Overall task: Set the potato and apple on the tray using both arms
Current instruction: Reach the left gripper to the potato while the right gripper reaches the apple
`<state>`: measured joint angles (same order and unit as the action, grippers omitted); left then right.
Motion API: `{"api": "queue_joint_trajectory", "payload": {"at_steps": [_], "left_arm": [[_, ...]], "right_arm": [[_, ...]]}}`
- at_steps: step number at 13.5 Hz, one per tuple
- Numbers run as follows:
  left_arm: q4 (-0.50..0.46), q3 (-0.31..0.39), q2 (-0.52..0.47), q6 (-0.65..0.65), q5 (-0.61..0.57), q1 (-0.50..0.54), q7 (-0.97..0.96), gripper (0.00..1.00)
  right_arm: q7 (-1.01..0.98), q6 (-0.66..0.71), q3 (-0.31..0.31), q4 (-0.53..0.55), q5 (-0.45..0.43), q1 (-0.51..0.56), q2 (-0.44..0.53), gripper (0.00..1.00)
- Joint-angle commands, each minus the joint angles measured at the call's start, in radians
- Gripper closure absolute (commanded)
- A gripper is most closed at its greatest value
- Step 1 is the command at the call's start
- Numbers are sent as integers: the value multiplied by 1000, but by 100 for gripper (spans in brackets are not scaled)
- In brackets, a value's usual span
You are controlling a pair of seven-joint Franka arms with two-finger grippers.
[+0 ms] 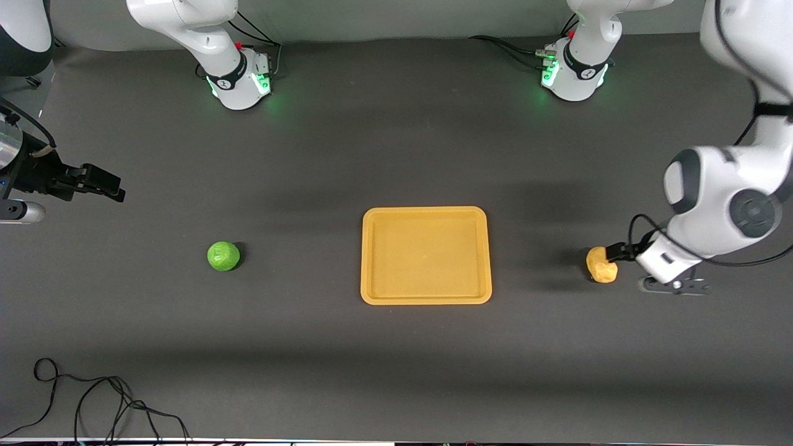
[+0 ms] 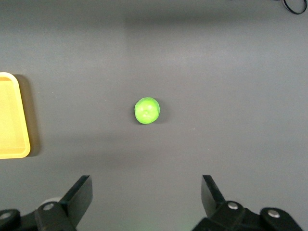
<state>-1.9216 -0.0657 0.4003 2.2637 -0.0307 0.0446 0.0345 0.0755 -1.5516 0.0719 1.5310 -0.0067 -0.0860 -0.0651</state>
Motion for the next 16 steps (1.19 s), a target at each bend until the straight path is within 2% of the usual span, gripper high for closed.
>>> {"api": "queue_joint_trajectory", "payload": {"at_steps": [1, 4, 5, 7, 8, 9, 11, 12, 14, 16], "left_arm": [[-57, 4, 54, 106, -14, -6, -2, 0], [-82, 3, 84, 155, -14, -8, -13, 1], [-82, 3, 88, 157, -14, -9, -13, 15], [-80, 3, 84, 149, -14, -9, -16, 56], [-79, 3, 78, 143, -14, -9, -16, 69], [-76, 1, 69, 135, -14, -12, -18, 76], [-74, -3, 25, 107, -9, -17, -33, 79], [-67, -5, -19, 42, -9, -49, -75, 79], [13, -14, -70, -131, -2, -144, -231, 79], [125, -17, -49, -234, 0, -263, -409, 77]], "right_arm": [[-13, 5, -1, -17, 8, -6, -12, 0], [-17, 11, 0, -12, -5, -6, -48, 0], [-17, -2, -1, -6, 2, -4, -58, 0], [-13, -54, -3, 38, 2, -18, -70, 0], [-13, -120, -1, 104, -1, -29, -61, 0], [-13, -202, 0, 176, -1, -29, -55, 0], [-14, -396, 0, 314, -1, -27, -55, 0], [-16, -507, 2, 395, -1, -29, -56, 0], [-17, -590, 3, 439, 1, -18, -119, 0], [-17, -690, 11, 509, 4, -21, -137, 0]]}}
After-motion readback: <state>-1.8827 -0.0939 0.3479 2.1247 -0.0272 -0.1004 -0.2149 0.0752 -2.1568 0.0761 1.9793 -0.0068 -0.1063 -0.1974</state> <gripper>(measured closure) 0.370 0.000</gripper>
